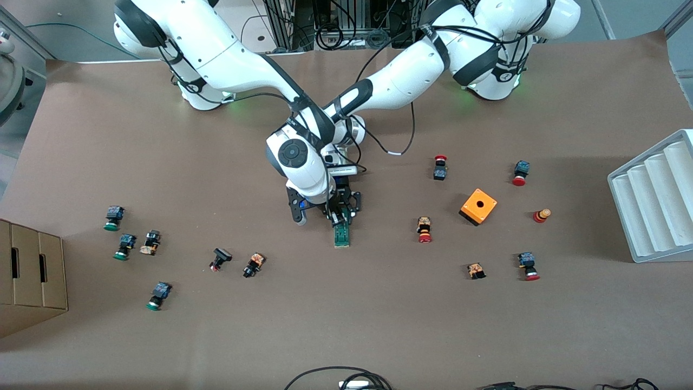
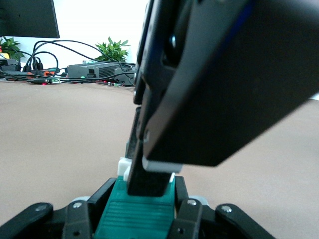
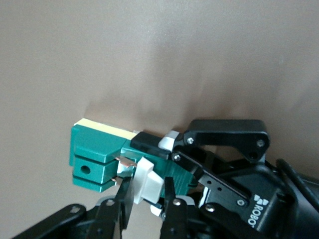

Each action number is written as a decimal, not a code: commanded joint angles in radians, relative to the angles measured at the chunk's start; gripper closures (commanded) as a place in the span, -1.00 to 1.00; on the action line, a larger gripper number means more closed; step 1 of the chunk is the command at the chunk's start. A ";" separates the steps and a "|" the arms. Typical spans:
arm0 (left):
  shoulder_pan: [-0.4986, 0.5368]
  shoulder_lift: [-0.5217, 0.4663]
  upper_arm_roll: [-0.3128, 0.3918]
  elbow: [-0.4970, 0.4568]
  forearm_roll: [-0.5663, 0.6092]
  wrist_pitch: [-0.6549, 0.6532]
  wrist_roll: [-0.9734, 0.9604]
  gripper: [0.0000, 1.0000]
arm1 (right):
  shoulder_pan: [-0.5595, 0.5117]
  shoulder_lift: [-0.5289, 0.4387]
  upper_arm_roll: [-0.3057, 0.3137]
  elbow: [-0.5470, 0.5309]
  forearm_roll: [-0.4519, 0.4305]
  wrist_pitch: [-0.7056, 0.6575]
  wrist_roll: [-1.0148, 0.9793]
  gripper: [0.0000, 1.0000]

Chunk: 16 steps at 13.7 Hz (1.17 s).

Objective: Close load switch with both arms

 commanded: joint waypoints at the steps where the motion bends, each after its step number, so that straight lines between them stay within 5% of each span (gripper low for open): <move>1: -0.026 0.033 0.003 0.024 0.008 0.000 -0.022 0.03 | -0.002 0.044 -0.029 0.112 -0.010 0.003 0.008 0.40; 16: -0.029 0.033 0.003 0.024 0.008 0.000 -0.022 0.03 | -0.034 0.056 -0.029 0.147 -0.007 -0.010 0.005 0.47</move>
